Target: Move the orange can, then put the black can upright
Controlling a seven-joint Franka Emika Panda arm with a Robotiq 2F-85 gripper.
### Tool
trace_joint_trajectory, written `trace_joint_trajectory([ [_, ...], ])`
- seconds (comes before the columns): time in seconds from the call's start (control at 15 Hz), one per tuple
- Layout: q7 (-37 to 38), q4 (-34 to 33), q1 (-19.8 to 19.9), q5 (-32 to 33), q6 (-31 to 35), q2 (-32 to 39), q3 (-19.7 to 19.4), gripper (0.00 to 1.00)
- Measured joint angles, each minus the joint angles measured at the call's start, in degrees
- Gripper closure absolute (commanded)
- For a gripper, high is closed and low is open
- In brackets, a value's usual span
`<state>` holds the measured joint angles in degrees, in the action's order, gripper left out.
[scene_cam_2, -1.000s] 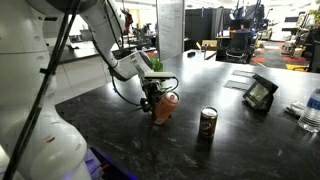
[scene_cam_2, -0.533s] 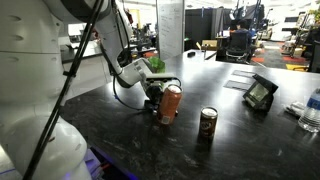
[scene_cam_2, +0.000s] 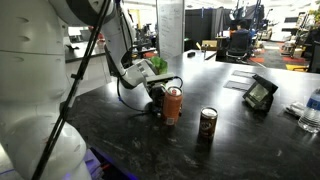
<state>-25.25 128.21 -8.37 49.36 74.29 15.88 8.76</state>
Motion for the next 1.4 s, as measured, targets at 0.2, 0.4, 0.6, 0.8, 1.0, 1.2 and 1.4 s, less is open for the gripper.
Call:
trace_joint_trajectory([
  [0.2, 2.39, -0.10, 0.78, -0.59, 2.04, -0.01, -0.05, 0.53],
  [0.4, 3.39, -0.12, 1.20, -0.70, 2.30, 0.01, -0.18, 0.53],
  [0.6, 3.50, -0.12, 1.58, -0.72, 2.30, 0.01, -0.25, 0.53],
  [0.8, 3.50, -0.12, 1.73, -0.77, 2.30, 0.04, -0.40, 0.02],
  [1.0, 3.50, -0.13, 1.95, -0.79, 2.33, 0.06, -0.42, 0.00],
  [1.2, 3.50, -0.15, 2.11, -0.79, 2.36, 0.08, -0.44, 0.00],
  [1.4, 3.50, -0.16, 2.31, -0.79, 2.36, 0.08, -0.45, 0.00],
])
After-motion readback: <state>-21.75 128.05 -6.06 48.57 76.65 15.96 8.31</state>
